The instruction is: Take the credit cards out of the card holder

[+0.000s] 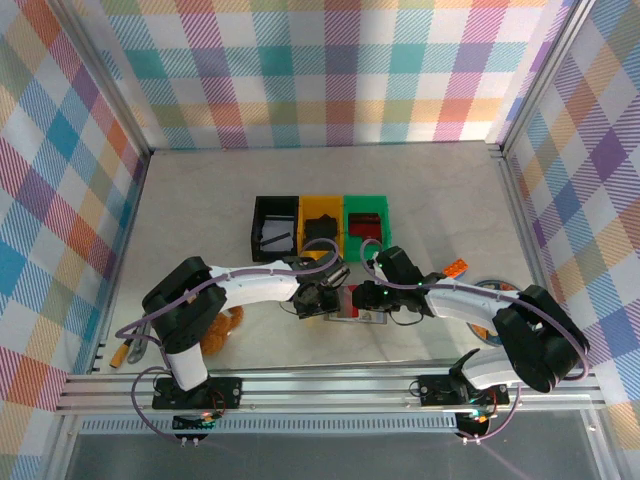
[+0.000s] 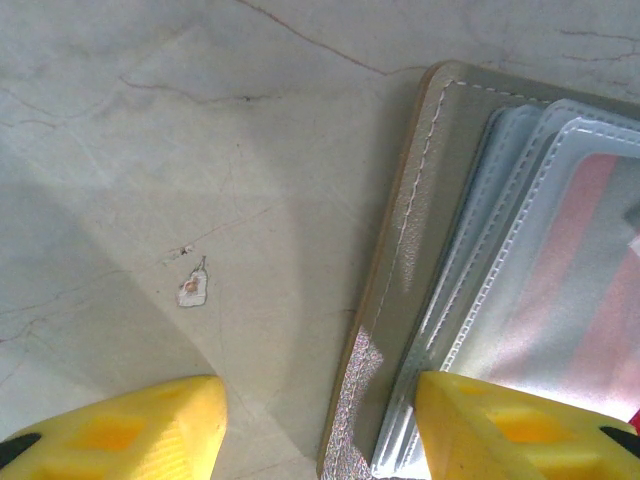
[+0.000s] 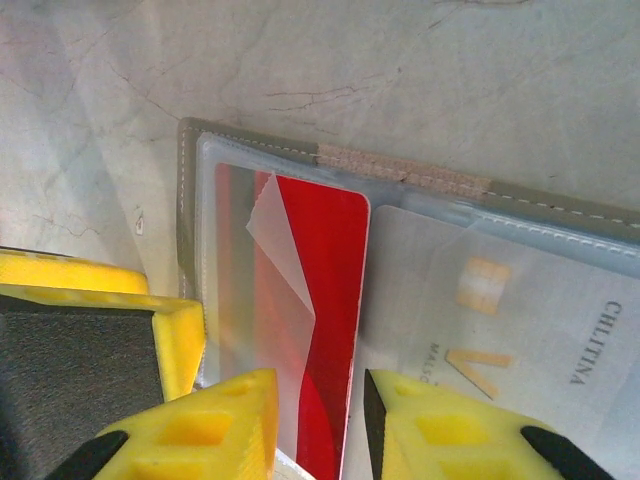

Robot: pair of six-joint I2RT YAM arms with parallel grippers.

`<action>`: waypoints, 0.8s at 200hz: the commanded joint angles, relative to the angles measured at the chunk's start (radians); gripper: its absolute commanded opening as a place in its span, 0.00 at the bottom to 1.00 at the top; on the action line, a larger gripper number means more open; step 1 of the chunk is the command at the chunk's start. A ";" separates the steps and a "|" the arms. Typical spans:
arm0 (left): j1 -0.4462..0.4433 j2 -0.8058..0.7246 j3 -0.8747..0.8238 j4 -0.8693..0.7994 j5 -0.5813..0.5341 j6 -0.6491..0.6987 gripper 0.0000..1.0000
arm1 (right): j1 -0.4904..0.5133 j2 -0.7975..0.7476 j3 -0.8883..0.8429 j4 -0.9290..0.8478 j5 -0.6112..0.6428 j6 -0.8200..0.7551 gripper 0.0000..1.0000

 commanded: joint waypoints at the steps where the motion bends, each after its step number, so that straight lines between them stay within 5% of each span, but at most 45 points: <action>1: -0.037 0.221 -0.076 0.211 0.158 -0.020 0.54 | -0.006 0.027 0.037 -0.004 -0.011 -0.020 0.31; 160: -0.037 0.231 -0.093 0.259 0.167 -0.033 0.54 | -0.014 0.024 -0.022 0.120 -0.085 -0.021 0.22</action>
